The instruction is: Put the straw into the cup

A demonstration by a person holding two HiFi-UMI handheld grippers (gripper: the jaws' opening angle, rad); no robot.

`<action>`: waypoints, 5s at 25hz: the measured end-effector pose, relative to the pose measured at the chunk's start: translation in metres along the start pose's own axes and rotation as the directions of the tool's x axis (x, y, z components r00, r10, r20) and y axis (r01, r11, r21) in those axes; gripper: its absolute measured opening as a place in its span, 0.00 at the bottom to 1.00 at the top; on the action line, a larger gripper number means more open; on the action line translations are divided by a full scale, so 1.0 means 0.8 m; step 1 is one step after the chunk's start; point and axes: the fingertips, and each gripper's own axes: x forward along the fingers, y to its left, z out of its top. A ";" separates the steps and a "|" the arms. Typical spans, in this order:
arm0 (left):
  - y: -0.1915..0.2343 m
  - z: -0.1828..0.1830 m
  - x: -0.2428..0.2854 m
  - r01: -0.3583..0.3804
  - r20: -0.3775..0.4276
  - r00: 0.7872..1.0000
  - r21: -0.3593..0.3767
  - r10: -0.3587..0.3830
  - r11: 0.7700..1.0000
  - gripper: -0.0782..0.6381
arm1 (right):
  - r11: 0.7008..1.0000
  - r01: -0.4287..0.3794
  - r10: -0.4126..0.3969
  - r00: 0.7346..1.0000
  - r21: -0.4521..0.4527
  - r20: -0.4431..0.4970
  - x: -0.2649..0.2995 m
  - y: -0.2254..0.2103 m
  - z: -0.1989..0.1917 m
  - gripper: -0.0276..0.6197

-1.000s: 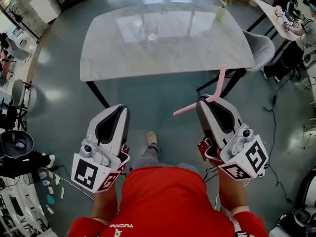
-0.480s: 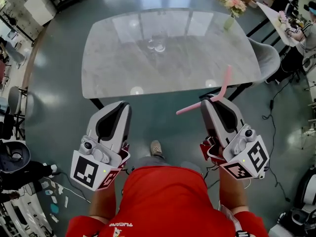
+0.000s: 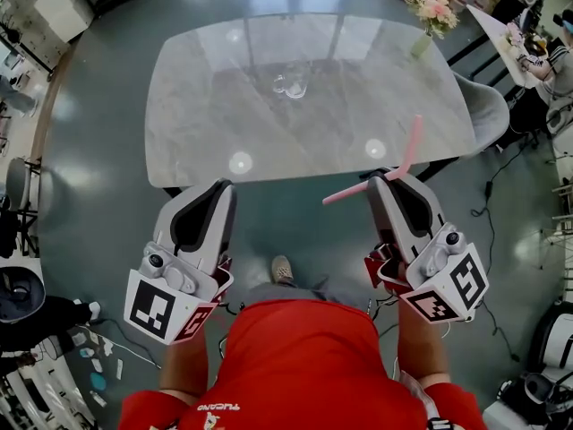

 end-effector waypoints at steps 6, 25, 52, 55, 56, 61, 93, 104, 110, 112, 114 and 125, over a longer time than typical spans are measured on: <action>0.009 -0.002 -0.004 -0.013 0.006 1.000 -0.007 0.013 1.000 0.12 | 1.000 0.004 -0.004 1.000 -0.011 0.002 0.007 -0.002 0.000 0.07; 0.065 -0.008 0.081 -0.114 -0.015 0.993 0.041 0.115 0.993 0.12 | 0.997 -0.069 0.069 0.998 0.039 0.014 0.086 -0.111 -0.005 0.07; 0.132 -0.059 0.259 -0.207 -0.055 0.976 0.073 0.211 0.976 0.12 | 0.980 -0.190 0.192 0.981 0.060 -0.033 0.203 -0.261 -0.030 0.07; 0.138 -0.063 0.262 -0.209 -0.065 0.975 0.072 0.214 0.975 0.12 | 0.981 -0.188 0.190 0.981 0.056 -0.034 0.214 -0.263 -0.032 0.07; 0.141 -0.064 0.264 -0.209 -0.066 0.975 0.073 0.213 0.975 0.12 | 0.981 -0.187 0.189 0.981 0.052 -0.035 0.218 -0.264 -0.033 0.07; 0.161 -0.076 0.273 -0.198 -0.070 0.977 0.064 0.202 0.978 0.12 | 0.987 -0.158 0.158 0.986 0.008 -0.045 0.245 -0.271 -0.048 0.07; 0.222 -0.163 0.260 -0.225 -0.164 0.963 -0.049 0.214 0.973 0.12 | 0.998 0.060 -0.058 0.957 -0.002 -0.286 0.322 -0.327 -0.267 0.07; 0.227 -0.170 0.259 -0.219 -0.169 0.964 -0.067 0.205 0.973 0.12 | 0.994 0.096 -0.110 0.915 -0.057 -0.388 0.319 -0.340 -0.298 0.07; 0.224 -0.172 0.259 -0.217 -0.171 0.964 -0.071 0.202 0.974 0.12 | 0.995 0.086 -0.103 0.881 -0.059 -0.462 0.314 -0.346 -0.314 0.13; 0.224 -0.171 0.259 -0.216 -0.170 0.965 -0.071 0.201 0.974 0.12 | 0.994 0.088 -0.105 0.874 -0.058 -0.475 0.313 -0.348 -0.316 0.16; 0.223 -0.171 0.258 -0.215 -0.171 0.965 -0.070 0.201 0.974 0.12 | 0.994 0.090 -0.109 0.869 -0.062 -0.483 0.310 -0.350 -0.316 0.17; 0.206 -0.164 0.260 -0.196 -0.162 0.969 -0.057 0.185 0.979 0.12 | 0.997 0.068 -0.075 0.921 -0.032 -0.381 0.288 -0.331 -0.247 0.18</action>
